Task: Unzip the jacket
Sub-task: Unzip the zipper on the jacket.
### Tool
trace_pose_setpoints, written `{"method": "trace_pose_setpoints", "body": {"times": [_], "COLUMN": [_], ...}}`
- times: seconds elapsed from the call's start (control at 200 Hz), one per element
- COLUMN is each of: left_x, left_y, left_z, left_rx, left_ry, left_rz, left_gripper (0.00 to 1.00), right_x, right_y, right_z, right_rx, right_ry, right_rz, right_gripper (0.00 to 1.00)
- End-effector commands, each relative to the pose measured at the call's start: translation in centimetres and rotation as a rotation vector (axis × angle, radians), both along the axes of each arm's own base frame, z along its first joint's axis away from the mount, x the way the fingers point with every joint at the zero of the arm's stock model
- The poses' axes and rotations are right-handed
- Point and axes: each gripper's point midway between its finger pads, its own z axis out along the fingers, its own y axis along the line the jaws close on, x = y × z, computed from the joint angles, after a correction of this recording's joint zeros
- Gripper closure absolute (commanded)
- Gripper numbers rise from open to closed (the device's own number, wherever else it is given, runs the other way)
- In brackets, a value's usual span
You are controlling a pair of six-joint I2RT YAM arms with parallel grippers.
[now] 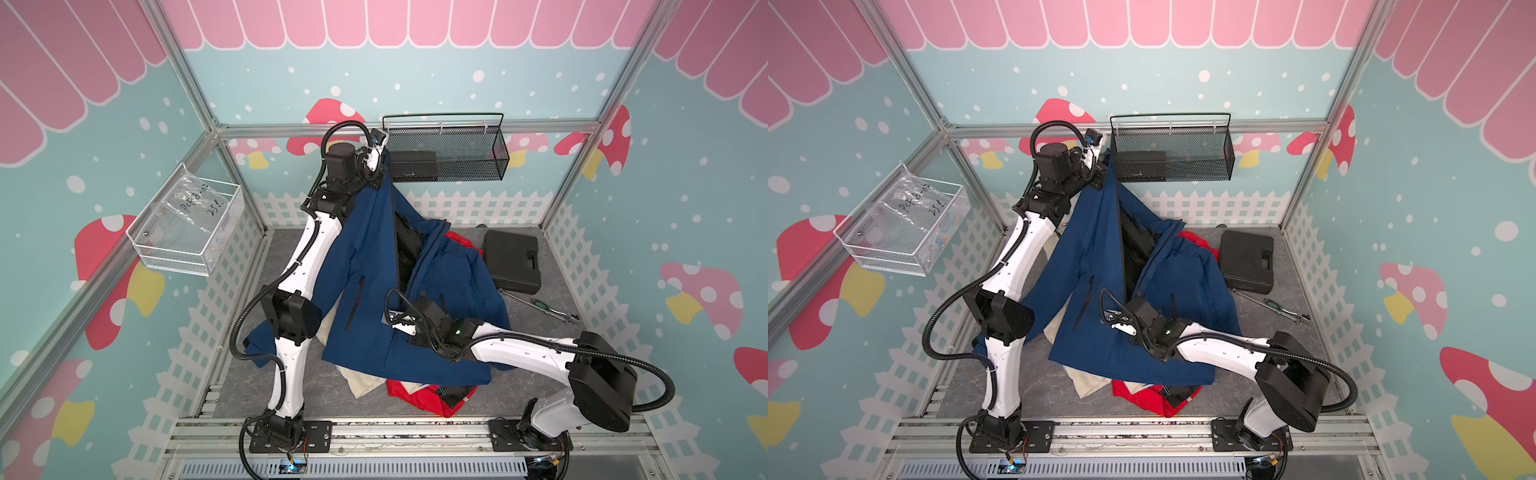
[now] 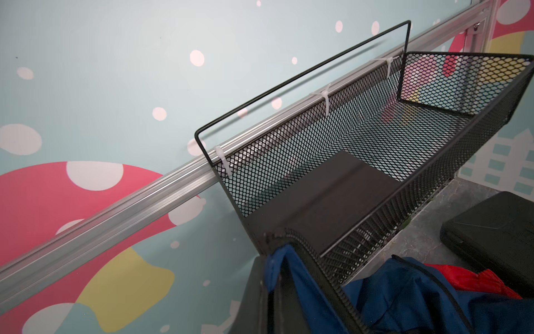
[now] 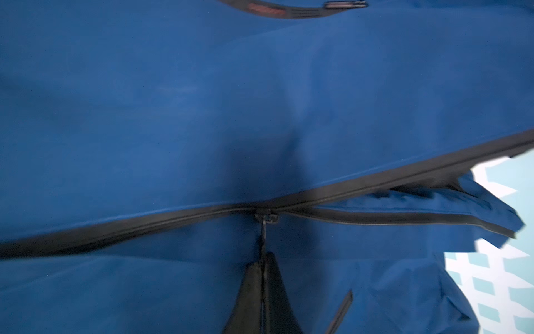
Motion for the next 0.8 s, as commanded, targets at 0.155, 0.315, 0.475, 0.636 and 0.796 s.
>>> {"method": "trace_pose_setpoints", "body": {"times": [0.155, 0.315, 0.475, 0.636, 0.796], "left_x": [0.3, 1.0, 1.8, 2.3, 2.9], "left_y": [3.5, 3.9, 4.7, 5.5, 6.1], "left_z": [7.2, 6.8, 6.3, 5.8, 5.0], "left_rx": [-0.123, -0.130, -0.135, -0.135, -0.128], "left_ry": [-0.229, -0.235, -0.233, -0.226, -0.214], "left_rz": [0.089, 0.097, 0.112, 0.119, 0.128], "left_gripper": [1.00, 1.00, 1.00, 1.00, 1.00], "right_x": [-7.4, -9.5, -11.6, -12.3, -12.7], "right_y": [-1.6, -1.7, -2.4, -2.6, -2.9], "right_z": [-4.6, -4.8, -5.3, -4.8, -5.0], "right_rx": [-0.184, -0.202, -0.231, -0.196, -0.208], "right_ry": [0.230, 0.257, 0.261, 0.271, 0.276], "right_rz": [0.171, 0.226, 0.295, 0.311, 0.324], "right_gripper": [1.00, 1.00, 1.00, 1.00, 1.00]}}
